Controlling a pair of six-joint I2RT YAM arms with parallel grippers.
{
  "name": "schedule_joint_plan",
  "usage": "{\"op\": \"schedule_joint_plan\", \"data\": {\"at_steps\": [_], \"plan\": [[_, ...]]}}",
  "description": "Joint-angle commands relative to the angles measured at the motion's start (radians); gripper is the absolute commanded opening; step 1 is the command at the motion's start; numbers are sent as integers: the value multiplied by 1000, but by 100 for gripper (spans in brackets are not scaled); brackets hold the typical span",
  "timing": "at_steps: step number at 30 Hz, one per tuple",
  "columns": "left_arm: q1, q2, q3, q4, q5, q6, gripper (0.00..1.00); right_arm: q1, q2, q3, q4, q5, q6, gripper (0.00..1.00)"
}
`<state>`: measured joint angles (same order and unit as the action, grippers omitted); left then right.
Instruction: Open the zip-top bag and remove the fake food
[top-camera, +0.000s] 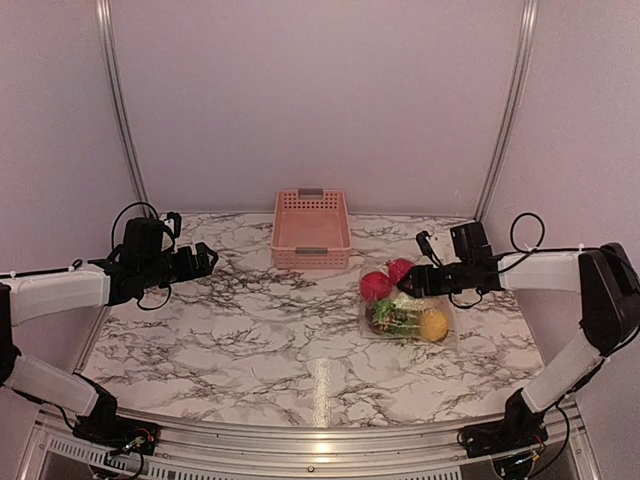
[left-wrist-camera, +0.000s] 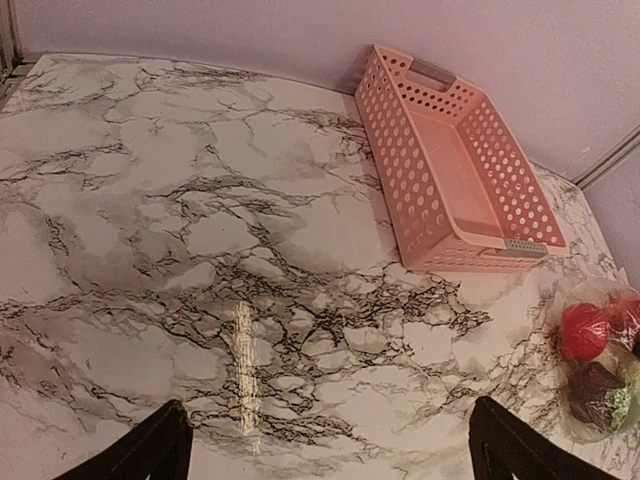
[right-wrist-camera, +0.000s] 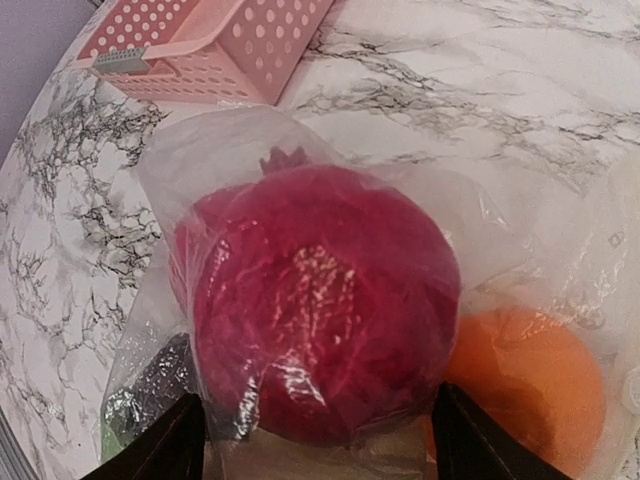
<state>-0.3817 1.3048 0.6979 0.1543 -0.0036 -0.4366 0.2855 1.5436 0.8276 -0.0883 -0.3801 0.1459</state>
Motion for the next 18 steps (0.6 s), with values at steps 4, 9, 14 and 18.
{"op": "schedule_joint_plan", "data": {"at_steps": [4, 9, 14, 18], "plan": [[-4, -40, -15, 14, 34, 12, 99, 116, -62, -49, -87, -59, -16, 74], [-3, -41, -35, 57, 82, -21, 99, 201, 4, 7, -57, -99, -59, 74], [-3, -46, -43, 64, 91, -41, 99, 316, 137, 150, -50, -133, -106, 74], [2, -63, -49, 66, 116, -56, 99, 408, 268, 314, -93, -130, -172, 74]]}}
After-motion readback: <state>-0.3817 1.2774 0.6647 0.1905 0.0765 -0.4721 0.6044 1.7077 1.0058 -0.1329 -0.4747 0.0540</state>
